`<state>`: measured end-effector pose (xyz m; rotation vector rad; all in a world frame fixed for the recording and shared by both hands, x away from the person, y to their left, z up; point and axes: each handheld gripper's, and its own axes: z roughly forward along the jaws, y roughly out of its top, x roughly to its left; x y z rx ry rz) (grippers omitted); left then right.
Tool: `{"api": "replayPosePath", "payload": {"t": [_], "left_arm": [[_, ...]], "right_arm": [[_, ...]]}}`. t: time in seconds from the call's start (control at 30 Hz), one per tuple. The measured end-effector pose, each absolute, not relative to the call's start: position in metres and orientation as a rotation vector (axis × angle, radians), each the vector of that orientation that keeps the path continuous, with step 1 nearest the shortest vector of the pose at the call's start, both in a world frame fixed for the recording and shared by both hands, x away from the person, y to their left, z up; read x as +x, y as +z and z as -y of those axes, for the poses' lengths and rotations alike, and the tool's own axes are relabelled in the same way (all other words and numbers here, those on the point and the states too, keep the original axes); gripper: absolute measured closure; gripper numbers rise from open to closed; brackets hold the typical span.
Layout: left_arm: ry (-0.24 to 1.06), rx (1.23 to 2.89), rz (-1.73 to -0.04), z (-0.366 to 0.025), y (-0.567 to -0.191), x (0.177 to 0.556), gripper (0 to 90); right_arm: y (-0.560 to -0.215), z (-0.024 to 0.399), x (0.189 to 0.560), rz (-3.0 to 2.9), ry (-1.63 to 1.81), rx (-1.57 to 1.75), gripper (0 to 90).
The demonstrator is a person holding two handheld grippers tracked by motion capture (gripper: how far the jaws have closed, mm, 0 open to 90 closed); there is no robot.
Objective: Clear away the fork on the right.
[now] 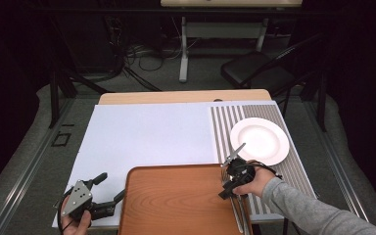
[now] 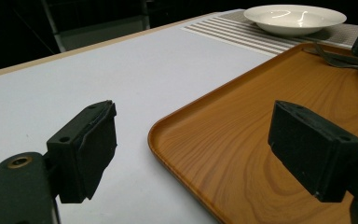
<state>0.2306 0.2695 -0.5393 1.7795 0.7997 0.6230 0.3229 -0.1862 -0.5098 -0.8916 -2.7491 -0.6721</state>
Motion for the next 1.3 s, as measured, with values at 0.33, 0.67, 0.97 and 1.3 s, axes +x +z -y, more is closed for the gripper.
{"api": "replayPosePath", "payload": {"t": [0.33, 0.67, 0.97, 1.3], "left_arm": [[0.623, 1.78, -0.8, -0.269, -0.539, 0.231, 15.7], [0.621, 1.778, -0.804, -0.27, -0.54, 0.231, 15.7], [0.622, 1.778, -0.805, -0.27, -0.539, 0.23, 15.6], [0.621, 1.779, -0.805, -0.269, -0.54, 0.231, 15.7]], "right_arm": [[-0.506, 0.187, 0.322, 2.752, -0.681, -0.871, 51.3], [-0.498, 0.194, 0.324, 2.756, -0.707, -0.907, 40.7], [-0.49, 0.2, 0.324, 2.859, -0.743, -0.913, 14.9], [-0.481, 0.212, 0.325, 2.873, -0.793, -0.954, 8.2]]}}
